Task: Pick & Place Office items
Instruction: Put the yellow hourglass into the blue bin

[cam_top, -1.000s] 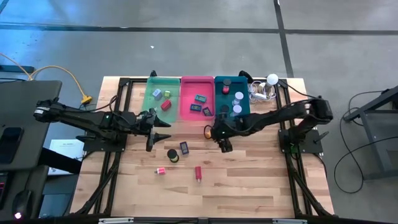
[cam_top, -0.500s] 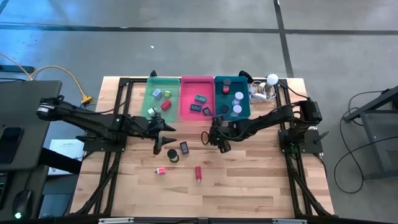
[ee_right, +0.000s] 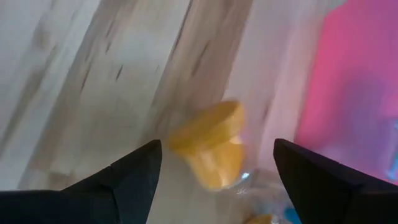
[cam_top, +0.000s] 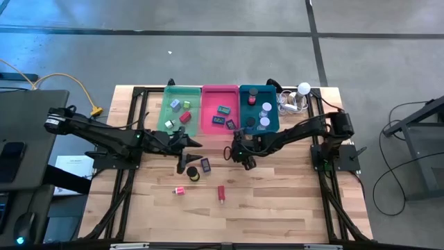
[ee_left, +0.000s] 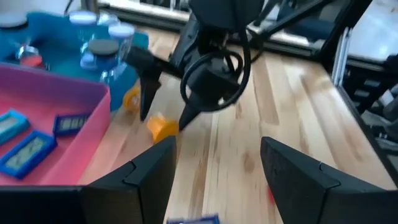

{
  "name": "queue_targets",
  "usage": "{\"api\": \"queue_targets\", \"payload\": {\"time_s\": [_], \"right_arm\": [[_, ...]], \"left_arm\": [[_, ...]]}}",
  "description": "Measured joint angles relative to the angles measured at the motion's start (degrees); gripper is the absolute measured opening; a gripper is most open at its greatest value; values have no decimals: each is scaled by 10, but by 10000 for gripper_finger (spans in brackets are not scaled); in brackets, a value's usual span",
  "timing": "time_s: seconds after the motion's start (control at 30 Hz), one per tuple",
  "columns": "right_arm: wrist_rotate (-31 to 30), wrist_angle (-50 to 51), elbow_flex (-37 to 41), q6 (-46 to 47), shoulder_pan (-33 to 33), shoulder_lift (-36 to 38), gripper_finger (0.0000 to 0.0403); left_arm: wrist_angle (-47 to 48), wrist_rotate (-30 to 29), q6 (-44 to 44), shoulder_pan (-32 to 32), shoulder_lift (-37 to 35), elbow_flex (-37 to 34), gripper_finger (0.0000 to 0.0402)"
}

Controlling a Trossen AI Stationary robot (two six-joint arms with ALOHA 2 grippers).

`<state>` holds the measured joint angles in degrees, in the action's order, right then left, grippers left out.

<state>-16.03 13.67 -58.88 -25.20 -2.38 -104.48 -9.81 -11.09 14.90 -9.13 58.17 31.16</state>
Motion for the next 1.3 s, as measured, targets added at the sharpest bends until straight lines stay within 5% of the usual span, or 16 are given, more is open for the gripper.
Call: {"api": "queue_targets", "payload": {"time_s": [0.37,0.77,0.97,1.3], "right_arm": [[10,-45,0,12,2,-27,297],[6,-14,0,14,5,-28,190],[5,-16,0,14,4,-28,191],[-106,-37,2,18,-29,-31,184]], "left_arm": [[-7,6,2,-2,10,0,227],[-7,9,2,-2,10,0,227],[-6,9,1,-2,10,0,227],[-6,9,1,-2,10,0,227]]}}
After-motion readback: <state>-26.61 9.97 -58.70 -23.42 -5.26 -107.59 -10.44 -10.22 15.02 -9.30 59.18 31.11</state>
